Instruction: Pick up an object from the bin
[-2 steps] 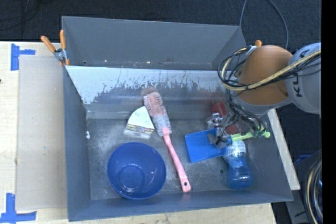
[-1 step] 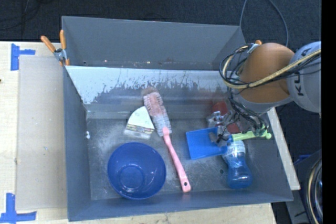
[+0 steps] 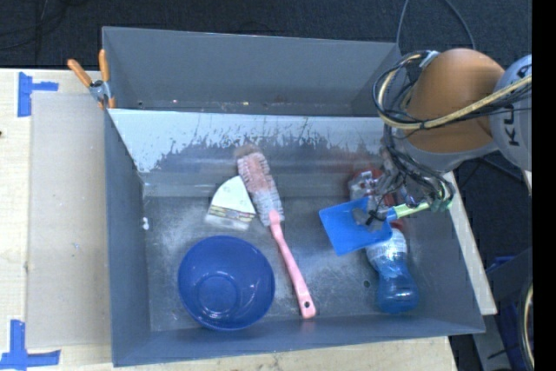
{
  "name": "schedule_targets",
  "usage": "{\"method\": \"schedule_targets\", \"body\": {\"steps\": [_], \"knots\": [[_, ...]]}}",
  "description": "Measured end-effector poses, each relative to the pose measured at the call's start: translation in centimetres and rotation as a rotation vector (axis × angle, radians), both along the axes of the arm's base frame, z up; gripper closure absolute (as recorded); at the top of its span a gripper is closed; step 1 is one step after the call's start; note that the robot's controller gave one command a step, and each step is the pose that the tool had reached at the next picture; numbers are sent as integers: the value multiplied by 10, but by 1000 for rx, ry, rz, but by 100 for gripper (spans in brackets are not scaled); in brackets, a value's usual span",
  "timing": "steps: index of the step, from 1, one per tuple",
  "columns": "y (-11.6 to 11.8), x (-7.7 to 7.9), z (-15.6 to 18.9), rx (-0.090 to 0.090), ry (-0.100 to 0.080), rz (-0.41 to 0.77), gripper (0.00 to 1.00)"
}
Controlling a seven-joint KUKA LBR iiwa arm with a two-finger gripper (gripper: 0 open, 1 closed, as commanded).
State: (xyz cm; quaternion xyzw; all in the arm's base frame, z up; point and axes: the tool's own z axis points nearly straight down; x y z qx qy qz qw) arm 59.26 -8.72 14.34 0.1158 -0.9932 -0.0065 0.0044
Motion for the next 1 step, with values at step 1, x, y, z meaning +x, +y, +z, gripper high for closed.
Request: {"method": "schedule_targets", "body": {"steps": [1], "knots": [[0, -6, 70, 1, 0, 2, 100]]}}
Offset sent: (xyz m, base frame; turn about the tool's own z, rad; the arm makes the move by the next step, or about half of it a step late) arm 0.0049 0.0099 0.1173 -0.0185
